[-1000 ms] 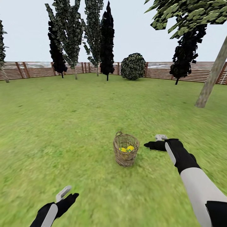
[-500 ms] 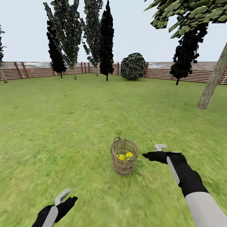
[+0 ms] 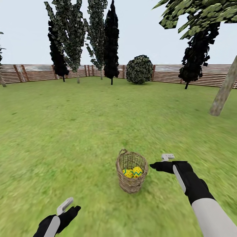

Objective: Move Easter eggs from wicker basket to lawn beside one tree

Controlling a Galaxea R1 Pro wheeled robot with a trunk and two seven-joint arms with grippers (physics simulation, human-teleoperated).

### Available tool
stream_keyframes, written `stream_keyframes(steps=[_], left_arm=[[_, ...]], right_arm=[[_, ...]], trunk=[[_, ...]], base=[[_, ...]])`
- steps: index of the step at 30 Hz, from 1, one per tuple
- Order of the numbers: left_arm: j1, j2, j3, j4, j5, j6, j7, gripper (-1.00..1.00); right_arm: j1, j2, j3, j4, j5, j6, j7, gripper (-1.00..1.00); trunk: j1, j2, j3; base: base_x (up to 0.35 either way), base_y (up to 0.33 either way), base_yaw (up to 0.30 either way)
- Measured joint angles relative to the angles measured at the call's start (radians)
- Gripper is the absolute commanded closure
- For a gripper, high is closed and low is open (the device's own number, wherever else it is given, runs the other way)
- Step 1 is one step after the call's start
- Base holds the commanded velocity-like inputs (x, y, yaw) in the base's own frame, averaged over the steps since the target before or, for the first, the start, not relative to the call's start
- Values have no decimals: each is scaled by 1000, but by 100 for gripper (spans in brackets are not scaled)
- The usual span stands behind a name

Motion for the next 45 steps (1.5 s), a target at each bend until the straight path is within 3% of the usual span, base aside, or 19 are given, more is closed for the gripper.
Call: stream_keyframes(steps=[15, 23, 30, 37, 41, 45], left_arm=[[0, 0, 0, 0, -12, 0, 6, -100], [0, -1, -2, 0, -15, 0, 8, -100], [0, -6, -5, 0, -16, 0, 14, -100], [0, -7, -5, -1, -10, 1, 41, -100], [0, -7, -5, -8, -6, 2, 43, -100], [0, -7, -5, -11, -9, 3, 46, -100]], right_arm=[[-60, 5, 0, 107, 0, 0, -54, -100], [-101, 24, 0, 223, 0, -14, -146, -100], [-108, 26, 0, 260, 0, -48, -162, -100], [-109, 26, 1, 295, -1, -45, -230, -100], [-108, 18, 3, 301, -3, -40, -228, -100], [-108, 7, 12, 303, 12, -39, -132, -100]], trunk=[[0, 0, 7], [0, 0, 10], [0, 0, 11], [0, 0, 11], [1, 0, 11], [1, 0, 11]], base=[[329, -78, 227], [329, -129, 269], [319, -158, 274], [182, -103, 157], [-59, -134, 28], [-168, -243, 6]])
